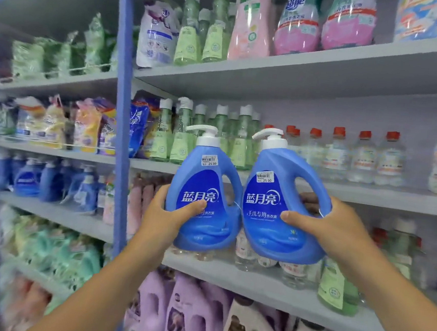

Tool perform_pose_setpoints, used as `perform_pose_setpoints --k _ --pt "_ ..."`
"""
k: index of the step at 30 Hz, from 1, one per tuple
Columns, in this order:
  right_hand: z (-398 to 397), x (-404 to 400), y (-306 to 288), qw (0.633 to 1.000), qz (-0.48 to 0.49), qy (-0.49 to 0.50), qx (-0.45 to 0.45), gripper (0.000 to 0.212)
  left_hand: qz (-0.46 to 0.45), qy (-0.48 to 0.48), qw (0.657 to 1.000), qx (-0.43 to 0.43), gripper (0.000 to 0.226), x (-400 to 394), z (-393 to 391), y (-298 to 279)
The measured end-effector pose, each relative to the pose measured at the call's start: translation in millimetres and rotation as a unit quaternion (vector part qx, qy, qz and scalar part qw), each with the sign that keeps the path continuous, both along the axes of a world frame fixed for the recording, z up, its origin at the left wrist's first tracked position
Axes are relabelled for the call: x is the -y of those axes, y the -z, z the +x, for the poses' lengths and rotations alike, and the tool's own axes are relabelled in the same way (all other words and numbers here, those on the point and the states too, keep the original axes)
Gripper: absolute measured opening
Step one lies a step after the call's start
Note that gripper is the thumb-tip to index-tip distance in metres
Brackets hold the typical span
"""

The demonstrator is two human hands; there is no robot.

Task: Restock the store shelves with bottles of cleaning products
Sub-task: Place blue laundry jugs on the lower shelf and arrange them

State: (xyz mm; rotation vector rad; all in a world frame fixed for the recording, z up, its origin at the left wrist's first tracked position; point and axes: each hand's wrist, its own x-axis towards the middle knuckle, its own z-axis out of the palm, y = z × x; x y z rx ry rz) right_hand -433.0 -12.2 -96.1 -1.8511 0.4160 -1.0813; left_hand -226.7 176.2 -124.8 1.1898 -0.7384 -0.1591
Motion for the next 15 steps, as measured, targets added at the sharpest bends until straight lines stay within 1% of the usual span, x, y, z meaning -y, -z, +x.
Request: perform_pose_setpoints --k 6,12,15 --pt "110 -70 15 0.999 0.009 -0.047 0.003 0.035 0.002 -0.03 1.0 0.0 0.041 -82 100 15" --pt "237 -146 38 0.995 0.036 -0.097 0.014 0.035 0.012 -0.07 0.997 -0.015 0.05 -174 215 33" --pt "299 -174 55 0.992 0.052 -0.116 0.005 0.038 0.02 -0.088 0.996 -0.027 0.053 -213 263 45"
